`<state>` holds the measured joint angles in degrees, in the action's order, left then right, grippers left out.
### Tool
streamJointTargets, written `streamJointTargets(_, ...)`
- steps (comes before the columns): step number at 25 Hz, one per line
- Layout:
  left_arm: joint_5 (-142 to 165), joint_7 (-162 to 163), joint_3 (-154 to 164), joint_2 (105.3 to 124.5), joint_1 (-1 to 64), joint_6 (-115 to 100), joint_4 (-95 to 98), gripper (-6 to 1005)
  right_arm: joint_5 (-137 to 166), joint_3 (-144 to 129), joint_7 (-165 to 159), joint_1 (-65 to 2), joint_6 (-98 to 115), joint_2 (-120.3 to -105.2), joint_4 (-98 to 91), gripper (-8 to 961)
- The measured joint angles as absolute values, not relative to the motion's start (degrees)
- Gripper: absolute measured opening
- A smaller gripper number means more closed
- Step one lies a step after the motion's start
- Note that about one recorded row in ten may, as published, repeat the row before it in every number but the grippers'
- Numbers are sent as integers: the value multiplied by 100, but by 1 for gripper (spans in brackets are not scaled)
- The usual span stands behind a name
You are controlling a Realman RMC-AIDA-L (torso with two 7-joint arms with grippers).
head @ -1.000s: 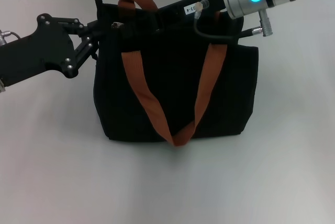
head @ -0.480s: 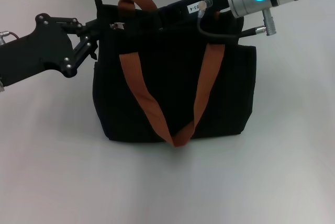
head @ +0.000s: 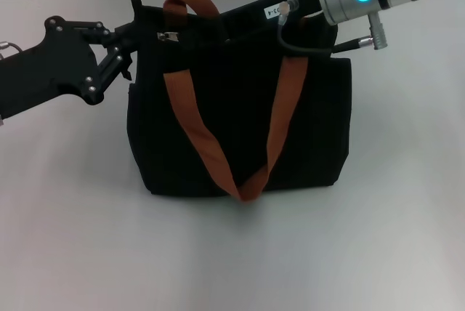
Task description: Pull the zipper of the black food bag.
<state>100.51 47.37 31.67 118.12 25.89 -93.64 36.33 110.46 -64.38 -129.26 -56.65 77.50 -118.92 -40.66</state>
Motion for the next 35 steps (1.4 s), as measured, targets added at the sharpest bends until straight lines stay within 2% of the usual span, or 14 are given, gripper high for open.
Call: streamJointTargets(35,10055,4795,3164,11811,2628,-9334,3638,69,11751,-6395,-13742,-4379,7969,-11901,-5797,0)
